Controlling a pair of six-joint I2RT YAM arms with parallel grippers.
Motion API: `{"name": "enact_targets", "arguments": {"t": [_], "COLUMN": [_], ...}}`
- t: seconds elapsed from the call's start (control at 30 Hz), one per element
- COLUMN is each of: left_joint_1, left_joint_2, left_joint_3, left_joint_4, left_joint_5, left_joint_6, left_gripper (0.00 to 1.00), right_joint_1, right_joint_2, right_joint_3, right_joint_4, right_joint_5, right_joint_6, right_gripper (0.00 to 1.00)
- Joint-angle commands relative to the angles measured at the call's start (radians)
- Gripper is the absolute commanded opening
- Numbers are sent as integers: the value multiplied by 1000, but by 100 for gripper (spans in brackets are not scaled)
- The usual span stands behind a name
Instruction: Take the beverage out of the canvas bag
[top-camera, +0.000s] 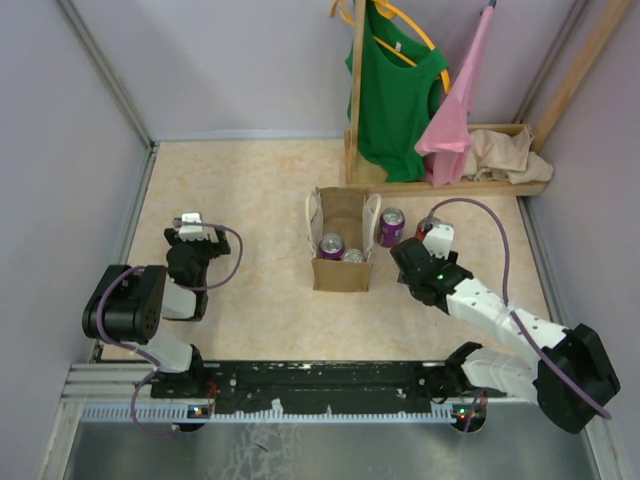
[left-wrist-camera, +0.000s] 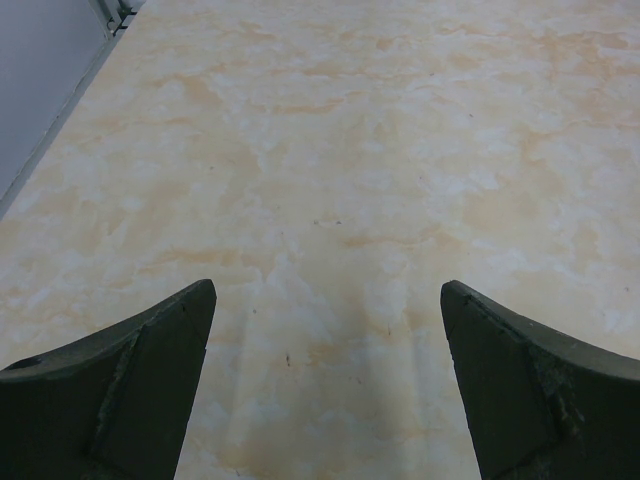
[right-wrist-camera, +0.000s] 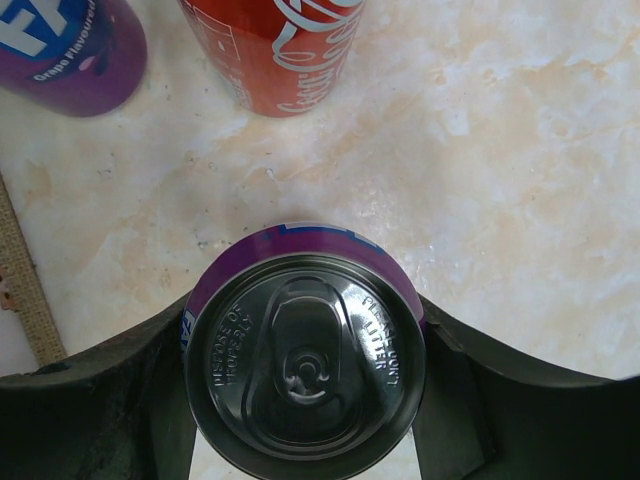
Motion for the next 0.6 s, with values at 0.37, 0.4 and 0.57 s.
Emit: {"name": "enact_targets", "arguments": {"t": [0.37,0.4,0.57], "left_joint_1": [-6,-6,-5], "left_joint_2": [13,13,13], "left_joint_3": [11,11,12], "left_joint_4": [19,19,19], "left_joint_5": [5,5,5], "left_joint_6": [5,5,5], "left_gripper": [100,100,100], "right_joint_1": [-62,-62,-62], "right_joint_2": [98,98,98], "right_joint_3": [103,103,106], "right_joint_4": [106,103,80], "right_joint_5": [15,15,27], "right_joint_6": [-13,-12,-2], "right_gripper": [58,68,89]}}
